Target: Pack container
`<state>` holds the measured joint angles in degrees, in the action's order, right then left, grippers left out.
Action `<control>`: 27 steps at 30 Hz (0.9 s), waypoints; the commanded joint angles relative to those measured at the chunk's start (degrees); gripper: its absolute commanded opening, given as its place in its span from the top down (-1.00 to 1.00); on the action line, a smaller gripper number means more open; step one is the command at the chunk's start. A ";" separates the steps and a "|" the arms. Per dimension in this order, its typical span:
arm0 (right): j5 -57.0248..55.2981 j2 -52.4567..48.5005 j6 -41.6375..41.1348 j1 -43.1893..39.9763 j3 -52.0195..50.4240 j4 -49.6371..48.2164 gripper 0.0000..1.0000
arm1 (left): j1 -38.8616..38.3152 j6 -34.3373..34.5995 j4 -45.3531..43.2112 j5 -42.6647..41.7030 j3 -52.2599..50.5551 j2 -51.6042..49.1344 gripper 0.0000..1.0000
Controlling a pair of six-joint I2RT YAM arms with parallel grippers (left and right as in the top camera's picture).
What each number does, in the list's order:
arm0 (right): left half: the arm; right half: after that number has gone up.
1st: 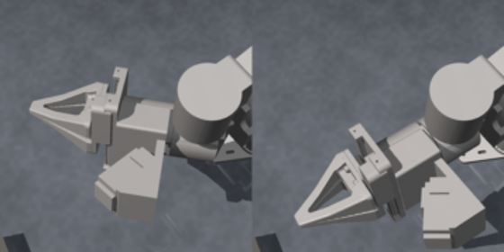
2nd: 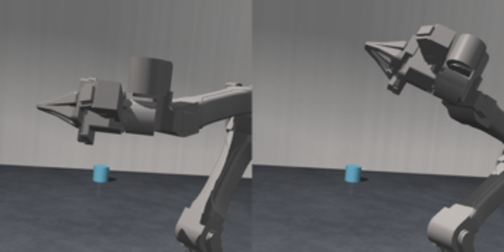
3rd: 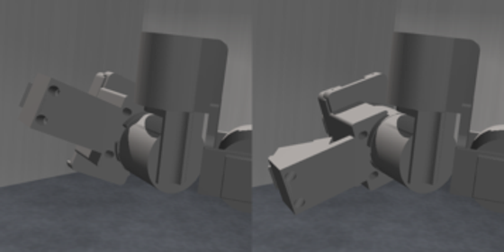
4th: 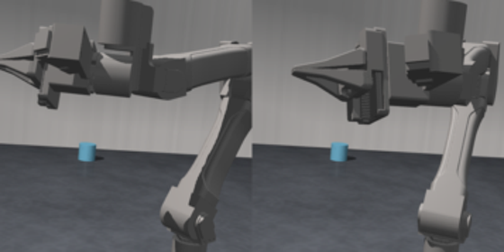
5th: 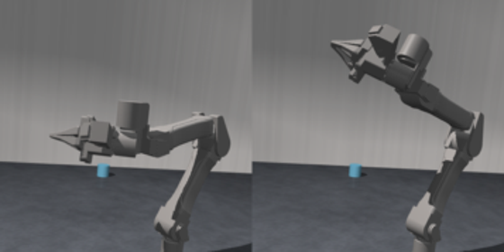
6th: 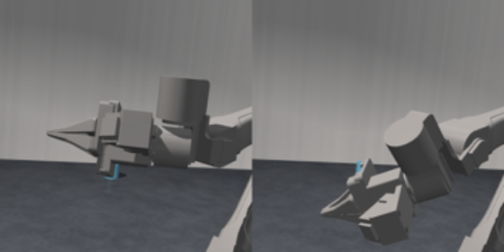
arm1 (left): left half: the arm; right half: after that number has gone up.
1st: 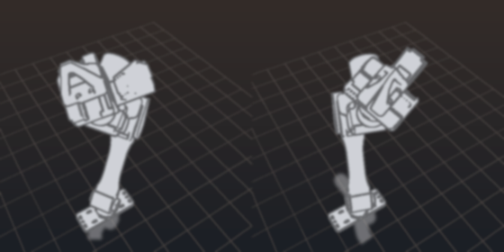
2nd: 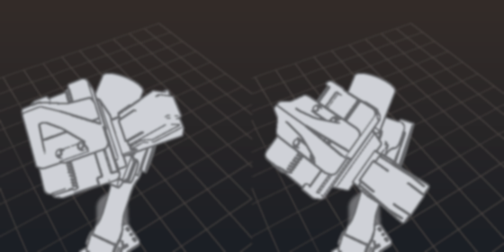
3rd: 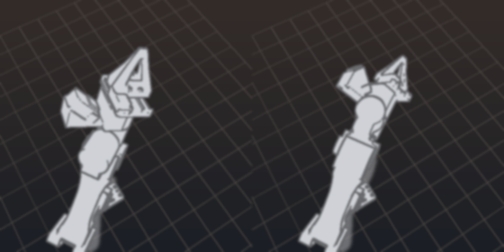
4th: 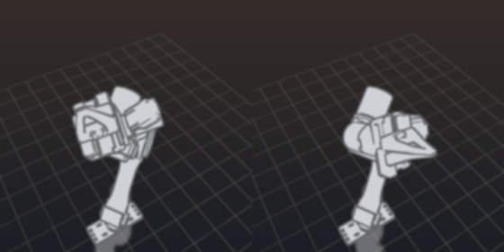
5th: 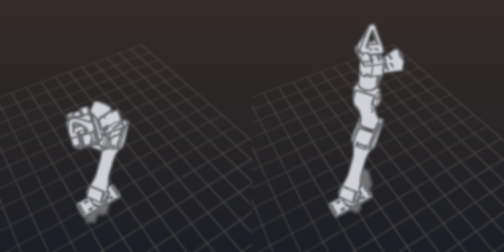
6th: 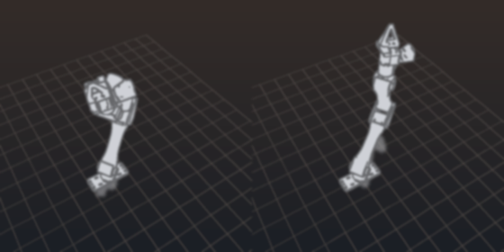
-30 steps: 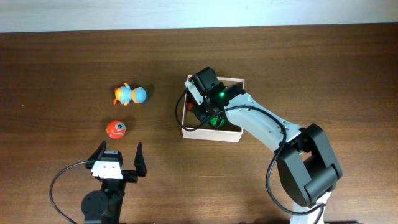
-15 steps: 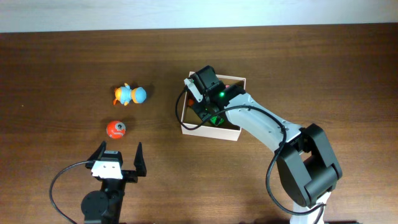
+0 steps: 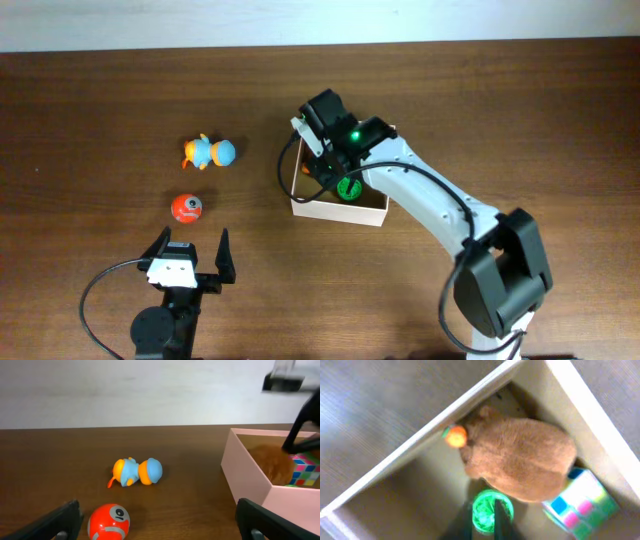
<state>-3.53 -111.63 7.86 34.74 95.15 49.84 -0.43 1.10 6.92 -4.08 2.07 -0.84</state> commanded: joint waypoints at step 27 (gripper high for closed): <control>-2.27 9.53 -29.40 -34.51 6.29 17.33 -0.98 | -0.17 -0.42 -1.84 -4.42 -0.31 0.50 -0.98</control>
<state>-6.55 -101.62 -19.94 2.07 103.59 67.55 -0.43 1.10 6.17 -4.67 2.07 -0.84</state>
